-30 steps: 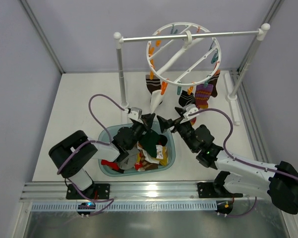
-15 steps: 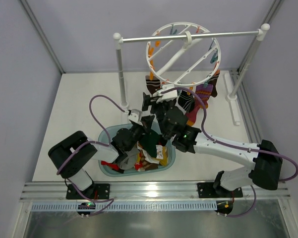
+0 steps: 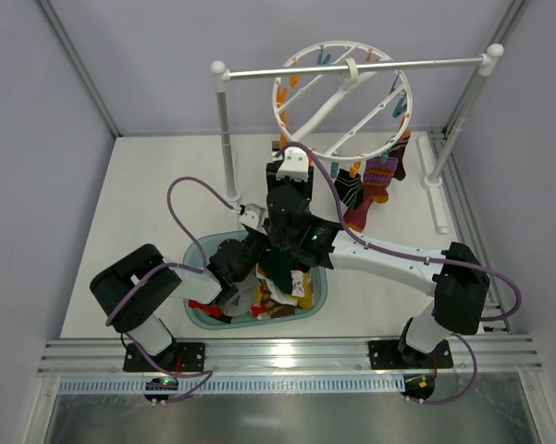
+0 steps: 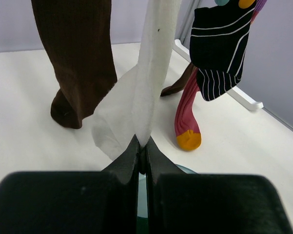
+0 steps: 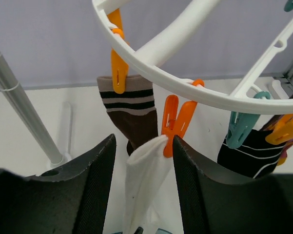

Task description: Remove the socks clipped to the hanger

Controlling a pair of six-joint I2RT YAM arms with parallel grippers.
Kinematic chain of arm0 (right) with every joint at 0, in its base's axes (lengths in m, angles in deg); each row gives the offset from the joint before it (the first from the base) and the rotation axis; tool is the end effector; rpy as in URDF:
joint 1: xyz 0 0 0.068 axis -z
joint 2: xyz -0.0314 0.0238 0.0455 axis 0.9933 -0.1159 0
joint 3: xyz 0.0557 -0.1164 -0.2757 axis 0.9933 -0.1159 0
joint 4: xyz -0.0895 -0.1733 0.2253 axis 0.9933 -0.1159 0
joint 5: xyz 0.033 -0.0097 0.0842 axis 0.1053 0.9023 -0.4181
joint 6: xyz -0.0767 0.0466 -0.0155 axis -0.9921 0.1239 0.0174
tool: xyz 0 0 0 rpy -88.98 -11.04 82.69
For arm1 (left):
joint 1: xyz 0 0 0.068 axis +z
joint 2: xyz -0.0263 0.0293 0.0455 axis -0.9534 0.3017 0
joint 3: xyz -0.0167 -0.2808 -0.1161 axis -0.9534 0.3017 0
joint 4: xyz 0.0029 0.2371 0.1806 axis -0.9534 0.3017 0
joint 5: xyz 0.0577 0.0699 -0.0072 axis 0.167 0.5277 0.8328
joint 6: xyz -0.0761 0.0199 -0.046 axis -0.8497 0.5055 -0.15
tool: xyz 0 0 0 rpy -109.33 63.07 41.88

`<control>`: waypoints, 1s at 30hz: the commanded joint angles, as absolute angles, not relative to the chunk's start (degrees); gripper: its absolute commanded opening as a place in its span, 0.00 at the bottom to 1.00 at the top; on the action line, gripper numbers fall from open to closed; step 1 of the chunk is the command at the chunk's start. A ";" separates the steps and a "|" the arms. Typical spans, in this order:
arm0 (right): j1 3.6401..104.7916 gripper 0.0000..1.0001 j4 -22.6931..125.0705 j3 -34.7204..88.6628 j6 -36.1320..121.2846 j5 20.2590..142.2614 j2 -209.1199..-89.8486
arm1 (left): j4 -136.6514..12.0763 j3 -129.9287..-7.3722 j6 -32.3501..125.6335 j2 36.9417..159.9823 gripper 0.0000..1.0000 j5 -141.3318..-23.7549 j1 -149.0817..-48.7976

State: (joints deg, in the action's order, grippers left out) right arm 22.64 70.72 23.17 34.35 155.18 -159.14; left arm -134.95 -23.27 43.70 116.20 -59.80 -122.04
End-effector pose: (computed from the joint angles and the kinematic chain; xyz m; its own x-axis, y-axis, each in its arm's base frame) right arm 0.2699 0.3285 0.3750 -0.0021 -0.0240 -0.9997 0.0972 0.9950 -0.0240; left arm 0.2465 -0.2582 0.1960 -0.0529 -0.3124 -0.9485 0.5824 0.7619 -0.2834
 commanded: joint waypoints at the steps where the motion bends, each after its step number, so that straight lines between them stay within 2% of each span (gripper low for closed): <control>1: 22.17 0.52 69.54 27.35 37.78 163.95 -160.77 | -148.78 -22.58 44.42 115.69 0.00 -59.96 -122.10; 9: 22.26 0.55 72.43 28.25 36.29 170.46 -163.24 | -148.78 -22.41 44.25 115.78 0.00 -59.78 -122.10; 13: 23.05 0.57 84.26 25.96 28.13 171.69 -163.33 | -148.78 -22.06 44.07 115.69 0.00 -59.87 -122.10; 16: 23.93 0.57 87.02 26.22 24.96 172.05 -163.94 | -148.78 -21.97 43.90 115.60 0.00 -60.40 -122.10; 30: 25.95 0.57 87.64 29.82 23.28 171.34 -167.98 | -148.78 -22.94 43.37 117.01 0.00 -61.10 -122.10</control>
State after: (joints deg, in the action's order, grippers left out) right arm 25.72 84.71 27.08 23.90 170.35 -168.48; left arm -135.23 -22.81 43.41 116.31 -60.63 -122.04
